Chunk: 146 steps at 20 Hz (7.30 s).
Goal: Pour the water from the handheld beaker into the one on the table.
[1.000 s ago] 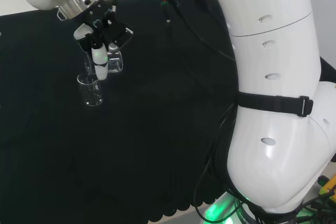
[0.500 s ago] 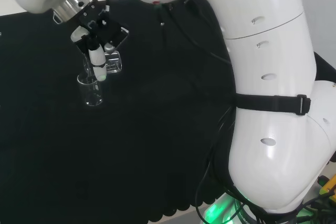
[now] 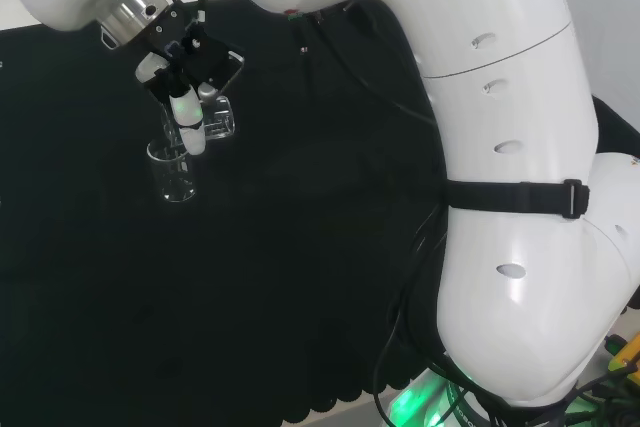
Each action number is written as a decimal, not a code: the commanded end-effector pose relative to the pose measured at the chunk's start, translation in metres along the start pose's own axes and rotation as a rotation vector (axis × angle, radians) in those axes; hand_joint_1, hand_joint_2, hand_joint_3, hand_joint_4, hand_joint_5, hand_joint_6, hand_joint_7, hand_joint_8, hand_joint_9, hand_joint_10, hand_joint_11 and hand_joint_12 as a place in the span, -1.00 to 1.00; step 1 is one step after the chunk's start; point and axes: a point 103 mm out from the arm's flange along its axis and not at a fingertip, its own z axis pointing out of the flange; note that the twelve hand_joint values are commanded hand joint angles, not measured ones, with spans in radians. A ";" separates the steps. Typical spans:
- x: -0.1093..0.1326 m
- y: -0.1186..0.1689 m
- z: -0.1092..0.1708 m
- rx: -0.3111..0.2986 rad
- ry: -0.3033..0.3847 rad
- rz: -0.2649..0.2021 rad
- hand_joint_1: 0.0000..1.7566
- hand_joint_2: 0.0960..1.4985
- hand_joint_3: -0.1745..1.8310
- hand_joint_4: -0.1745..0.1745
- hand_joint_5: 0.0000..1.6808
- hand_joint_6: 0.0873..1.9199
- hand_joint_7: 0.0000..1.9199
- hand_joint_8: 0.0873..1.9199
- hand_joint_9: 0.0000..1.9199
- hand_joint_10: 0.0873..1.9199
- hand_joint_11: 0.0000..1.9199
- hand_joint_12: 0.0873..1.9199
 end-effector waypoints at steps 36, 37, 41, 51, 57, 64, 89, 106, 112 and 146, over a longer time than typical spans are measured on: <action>-0.005 0.001 -0.002 0.052 -0.030 0.031 0.63 -0.22 -0.25 -1.00 0.61 -0.61 0.49 -0.68 0.45 -0.59 0.17 -0.22; -0.005 0.001 -0.002 0.052 -0.030 0.031 0.63 -0.22 -0.25 -1.00 0.61 -0.61 0.49 -0.68 0.45 -0.59 0.17 -0.22; -0.005 0.001 -0.002 0.053 -0.033 0.031 0.63 -0.22 -0.25 -1.00 0.60 -0.61 0.49 -0.67 0.44 -0.58 0.17 -0.22; -0.001 0.001 -0.004 0.061 -0.036 0.030 0.63 -0.22 -0.25 -1.00 0.60 -0.60 0.49 -0.67 0.44 -0.58 0.17 -0.22; 0.005 0.003 -0.008 0.077 -0.057 0.035 0.63 -0.22 -0.25 -1.00 0.60 -0.60 0.48 -0.67 0.44 -0.58 0.17 -0.22; 0.006 0.003 -0.010 0.098 -0.073 0.040 0.63 -0.22 -0.25 -1.00 0.60 -0.60 0.48 -0.67 0.44 -0.57 0.18 -0.22; 0.007 0.003 -0.013 0.111 -0.093 0.044 0.63 -0.22 -0.24 -1.00 0.60 -0.59 0.48 -0.66 0.44 -0.57 0.18 -0.22; 0.010 0.001 -0.016 0.120 -0.104 0.047 0.63 -0.22 -0.24 -1.00 0.60 -0.58 0.47 -0.65 0.44 -0.56 0.18 -0.22; 0.010 0.000 -0.017 0.121 -0.104 0.047 0.63 -0.23 -0.24 -1.00 0.59 -0.58 0.47 -0.65 0.44 -0.56 0.18 -0.22; 0.013 -0.001 -0.020 0.106 -0.105 0.037 0.63 -0.23 -0.23 -1.00 0.59 -0.58 0.47 -0.64 0.44 -0.55 0.18 -0.22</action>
